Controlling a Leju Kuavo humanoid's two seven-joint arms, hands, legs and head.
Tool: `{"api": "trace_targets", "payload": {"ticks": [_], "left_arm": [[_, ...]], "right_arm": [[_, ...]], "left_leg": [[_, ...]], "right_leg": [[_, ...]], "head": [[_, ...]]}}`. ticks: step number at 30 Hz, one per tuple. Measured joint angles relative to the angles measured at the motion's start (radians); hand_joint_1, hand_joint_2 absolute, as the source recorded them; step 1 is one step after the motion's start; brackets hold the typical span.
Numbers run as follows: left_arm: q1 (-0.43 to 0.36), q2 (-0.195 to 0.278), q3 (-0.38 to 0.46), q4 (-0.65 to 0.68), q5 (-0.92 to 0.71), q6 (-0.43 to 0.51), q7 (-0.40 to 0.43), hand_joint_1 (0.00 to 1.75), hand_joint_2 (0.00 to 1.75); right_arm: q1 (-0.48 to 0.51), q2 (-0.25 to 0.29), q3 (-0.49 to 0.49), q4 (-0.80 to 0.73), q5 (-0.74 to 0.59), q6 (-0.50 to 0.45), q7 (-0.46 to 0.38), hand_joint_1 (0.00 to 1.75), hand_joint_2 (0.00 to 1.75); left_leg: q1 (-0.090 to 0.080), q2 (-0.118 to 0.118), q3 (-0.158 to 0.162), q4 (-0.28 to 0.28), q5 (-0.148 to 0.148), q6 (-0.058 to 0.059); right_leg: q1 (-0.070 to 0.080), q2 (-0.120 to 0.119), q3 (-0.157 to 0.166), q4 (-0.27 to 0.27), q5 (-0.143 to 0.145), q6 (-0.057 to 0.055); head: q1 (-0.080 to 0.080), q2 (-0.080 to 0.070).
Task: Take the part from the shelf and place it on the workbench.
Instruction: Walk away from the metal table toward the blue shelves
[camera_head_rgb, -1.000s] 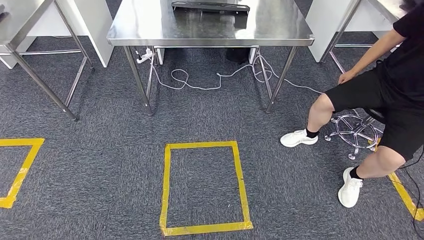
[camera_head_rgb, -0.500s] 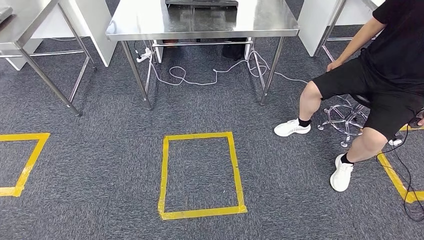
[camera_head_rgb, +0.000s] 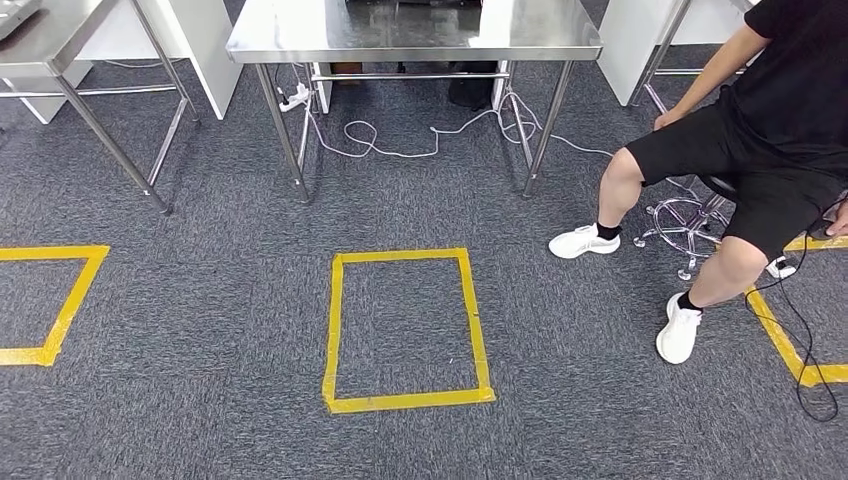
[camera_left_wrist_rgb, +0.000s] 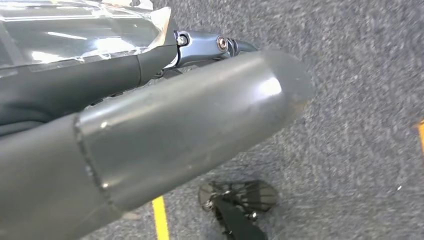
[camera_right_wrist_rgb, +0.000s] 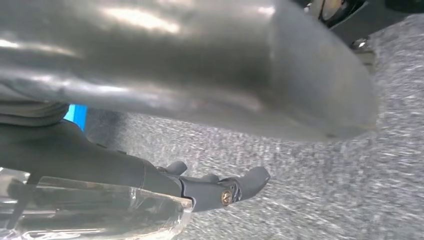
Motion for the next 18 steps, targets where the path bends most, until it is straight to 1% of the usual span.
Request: {"api": "trace_targets", "payload": {"ticks": [1,2,3,4,5,6,7,9,10,11,12,15,16,18], "left_arm": [[0.0,-0.001,0.0,0.0,0.0,0.0,0.0,0.0,0.0],[0.0,-0.001,0.0,0.001,0.0,0.0,0.0,0.0,0.0],[0.0,-0.001,0.0,0.001,0.0,0.001,0.0,0.0,0.0],[-0.001,-0.001,0.0,0.001,0.0,0.001,0.0,0.0,0.0],[-0.002,0.0,0.0,0.001,0.0,0.002,0.0,0.0,0.0],[-0.002,0.0,0.0,0.001,0.0,0.002,0.001,0.0,0.0],[-0.002,0.0,0.0,0.001,-0.001,0.003,0.001,0.0,0.0],[-0.001,0.0,0.0,0.001,-0.002,0.004,0.002,0.0,0.0],[-0.001,0.0,0.0,0.002,-0.002,0.004,0.002,0.0,0.0],[-0.001,0.0,0.0,0.002,-0.003,0.005,0.003,0.0,0.0],[-0.002,0.0,0.0,0.002,-0.003,0.005,0.003,0.0,0.0],[-0.002,0.0,0.0,0.002,-0.005,0.006,0.003,0.0,0.0],[-0.002,0.0,0.0,0.002,-0.005,0.006,0.003,0.0,0.0],[-0.002,0.001,0.0,0.002,-0.005,0.007,0.004,0.0,0.0]], "right_arm": [[0.0,-0.001,0.0,0.0,0.0,0.0,0.0,0.0,0.0],[0.0,-0.002,0.0,0.0,0.0,0.0,0.0,0.0,0.0],[-0.001,-0.001,0.001,0.0,0.001,0.0,0.0,0.0,0.0],[-0.001,-0.001,0.001,0.0,0.001,0.0,0.0,0.0,0.0],[-0.001,-0.001,0.001,0.0,0.001,0.0,0.0,0.0,0.0],[0.0,0.0,0.001,0.0,0.002,0.0,0.0,0.0,0.0],[0.001,-0.001,0.001,0.0,0.002,0.0,0.0,0.0,0.0],[0.001,-0.001,0.001,0.0,0.001,0.0,0.0,0.0,0.0],[0.002,-0.001,0.001,0.0,0.001,0.0,0.0,0.0,0.0],[0.002,-0.001,0.001,0.0,0.0,0.0,0.0,0.0,0.0],[0.002,-0.001,0.001,0.0,0.0,0.0,0.0,0.0,0.0],[0.002,-0.001,0.001,0.0,-0.003,0.0,0.001,0.0,0.0],[0.002,0.0,0.001,0.0,-0.005,0.0,0.002,0.0,0.0],[0.002,0.003,0.0,0.0,-0.006,-0.001,0.003,0.0,0.0]], "left_leg": [[0.004,0.0,-0.008,0.003,0.005,-0.006],[0.008,0.0,-0.013,0.01,0.008,-0.012],[0.008,0.0,-0.02,0.02,0.01,-0.02],[0.008,-0.001,-0.026,0.028,0.011,-0.027],[0.006,-0.001,-0.029,0.034,0.014,-0.034],[0.005,-0.002,-0.033,0.037,0.014,-0.038],[0.007,-0.004,-0.034,0.035,0.018,-0.032],[0.01,-0.006,-0.035,0.032,0.021,-0.009],[0.012,-0.006,-0.035,0.03,0.025,0.001],[0.013,-0.006,-0.035,0.028,0.027,0.004],[0.014,-0.006,-0.035,0.026,0.031,0.003],[0.017,-0.006,-0.035,0.02,0.041,-0.011],[0.017,-0.006,-0.037,0.021,0.042,-0.014],[0.016,-0.007,-0.041,0.025,0.042,-0.015]], "right_leg": [[-0.007,0.0,0.04,-0.051,0.015,0.016],[-0.014,0.0,0.091,-0.124,0.035,0.032],[-0.017,0.003,0.131,-0.191,0.049,0.04],[-0.018,0.006,0.158,-0.238,0.059,0.04],[-0.017,0.008,0.167,-0.261,0.063,0.034],[-0.015,0.011,0.164,-0.264,0.064,0.025],[-0.016,0.011,0.162,-0.263,0.067,0.017],[-0.015,0.011,0.161,-0.264,0.072,0.009],[-0.011,0.011,0.16,-0.264,0.074,0.005],[-0.009,0.011,0.16,-0.264,0.075,0.001],[-0.006,0.011,0.159,-0.264,0.077,-0.004],[-0.003,0.01,0.156,-0.264,0.081,-0.01],[-0.005,0.01,0.155,-0.264,0.082,-0.011],[-0.01,0.009,0.154,-0.264,0.083,-0.011]], "head": [[0.0,0.0],[0.0,0.0],[0.003,0.0],[0.003,0.0],[0.004,0.0],[0.004,0.0],[0.001,0.0],[0.001,0.0],[0.001,0.0],[0.001,0.0],[0.001,0.0],[0.001,0.0],[0.001,0.0],[-0.001,0.0]]}}
